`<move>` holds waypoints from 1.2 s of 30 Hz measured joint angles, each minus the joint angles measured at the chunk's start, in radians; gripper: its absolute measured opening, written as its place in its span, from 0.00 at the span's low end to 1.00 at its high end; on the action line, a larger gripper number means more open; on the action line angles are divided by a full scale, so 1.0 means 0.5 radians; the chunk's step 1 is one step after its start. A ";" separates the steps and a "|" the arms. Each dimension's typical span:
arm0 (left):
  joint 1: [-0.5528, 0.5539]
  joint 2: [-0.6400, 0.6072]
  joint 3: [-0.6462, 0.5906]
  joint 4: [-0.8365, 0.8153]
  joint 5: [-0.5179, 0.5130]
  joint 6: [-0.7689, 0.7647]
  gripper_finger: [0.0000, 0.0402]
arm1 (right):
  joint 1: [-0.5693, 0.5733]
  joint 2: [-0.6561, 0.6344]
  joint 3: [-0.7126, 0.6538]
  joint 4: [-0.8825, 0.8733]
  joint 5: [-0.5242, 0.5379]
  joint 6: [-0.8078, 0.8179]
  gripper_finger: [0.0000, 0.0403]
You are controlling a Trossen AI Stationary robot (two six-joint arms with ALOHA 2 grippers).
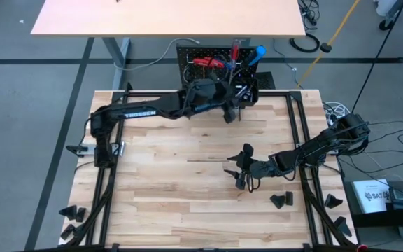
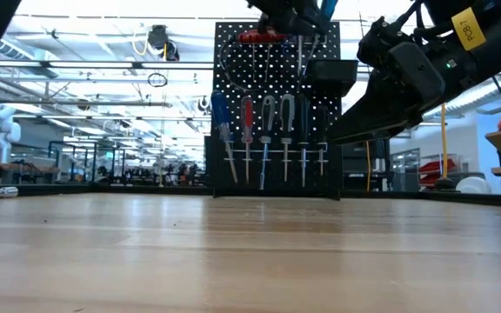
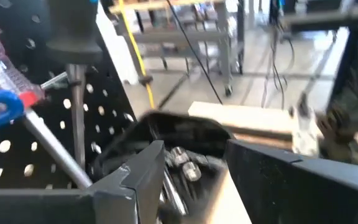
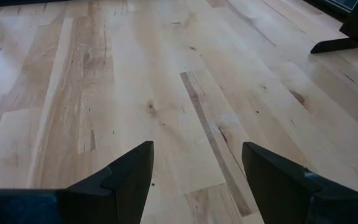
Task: Hang tools onto peg board
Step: Put the silver extension bar into the black bin on the peg board
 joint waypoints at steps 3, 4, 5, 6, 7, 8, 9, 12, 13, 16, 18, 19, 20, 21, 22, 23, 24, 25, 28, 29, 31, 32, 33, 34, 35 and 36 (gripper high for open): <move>-0.045 -0.100 0.000 -0.250 -0.002 0.004 0.45 | 0.000 0.000 0.000 0.000 0.000 0.000 0.59; -0.059 -0.136 0.000 -0.372 -0.003 0.004 0.45 | 0.000 0.000 0.000 0.000 0.000 0.001 0.59; -0.073 -0.172 0.000 -0.498 -0.002 0.004 0.45 | 0.000 0.000 0.000 0.000 0.000 0.001 0.59; -0.087 -0.204 0.000 -0.638 -0.002 0.004 0.45 | 0.000 0.000 0.000 0.000 0.000 0.001 0.59; -0.097 -0.242 0.000 -0.795 -0.002 0.004 0.45 | 0.000 0.000 0.000 0.000 0.000 0.002 0.59; -0.108 -0.276 0.000 -0.970 -0.001 0.003 0.45 | 0.000 0.000 0.000 0.000 0.000 0.008 0.59; -0.120 -0.309 0.000 -1.133 -0.001 0.002 0.45 | 0.000 0.000 0.000 -0.001 0.000 0.010 0.59; -0.143 -0.415 0.000 -1.690 0.006 -0.035 0.45 | 0.000 0.000 0.001 0.000 0.000 0.014 0.59; -0.148 -0.449 0.000 -1.895 0.023 -0.070 0.45 | 0.000 0.000 0.000 0.000 0.000 0.014 0.59; -0.154 -0.511 -0.001 -2.565 0.181 -0.272 0.45 | 0.000 0.000 0.000 0.001 0.000 0.013 0.59; -0.160 -0.540 -0.026 -2.900 0.296 -0.524 0.45 | 0.000 0.000 0.000 0.001 0.000 0.013 0.59; -0.174 -0.569 -0.070 -2.903 0.320 -0.690 0.45 | 0.000 0.000 0.000 0.001 0.001 0.013 0.59; -0.192 -0.624 -0.142 -2.850 0.336 -0.847 0.45 | 0.000 0.000 0.000 0.001 0.000 0.012 0.59; -0.212 -0.684 -0.223 -2.802 0.345 -0.989 0.45 | 0.000 0.000 0.000 0.001 0.001 0.011 0.59; -0.233 -0.733 -0.284 -2.775 0.340 -1.116 0.45 | 0.000 0.000 0.000 0.001 0.001 0.011 0.59; -0.250 -0.780 -0.343 -2.774 0.314 -1.234 0.45 | 0.000 0.000 0.000 0.001 0.001 0.011 0.59; -0.258 -0.827 -0.410 -2.825 0.247 -1.353 0.45 | 0.000 0.000 0.000 0.000 0.001 0.011 0.59; -0.264 -0.874 -0.490 -2.900 0.141 -1.491 0.45 | 0.000 0.000 0.000 0.001 0.001 0.011 0.59; -0.259 -1.059 -0.820 -2.862 -0.020 -1.842 0.45 | 0.000 0.000 0.000 -0.012 0.000 0.030 0.59; -0.262 -1.120 -0.933 -2.877 -0.019 -1.936 0.45 | 0.000 0.000 0.000 -0.016 0.000 0.031 0.59; -0.265 -1.229 -1.149 -2.876 -0.039 -2.146 0.45 | 0.000 0.000 0.000 -0.015 0.001 0.031 0.59; -0.265 -1.259 -1.266 -2.878 -0.062 -2.251 0.45 | 0.001 0.000 0.001 -0.016 0.001 0.030 0.59; -0.272 -1.282 -1.377 -2.865 -0.079 -2.352 0.45 | 0.001 0.000 0.000 -0.020 0.000 0.028 0.59; -0.280 -1.301 -1.480 -2.841 -0.087 -2.447 0.45 | 0.001 0.000 0.000 -0.024 0.001 0.027 0.59; -0.286 -1.314 -1.576 -2.826 -0.086 -2.527 0.45 | 0.000 0.000 0.000 -0.024 0.001 0.027 0.59; -0.289 -1.319 -1.668 -2.821 -0.084 -2.595 0.45 | 0.000 0.000 0.001 -0.024 0.001 0.025 0.59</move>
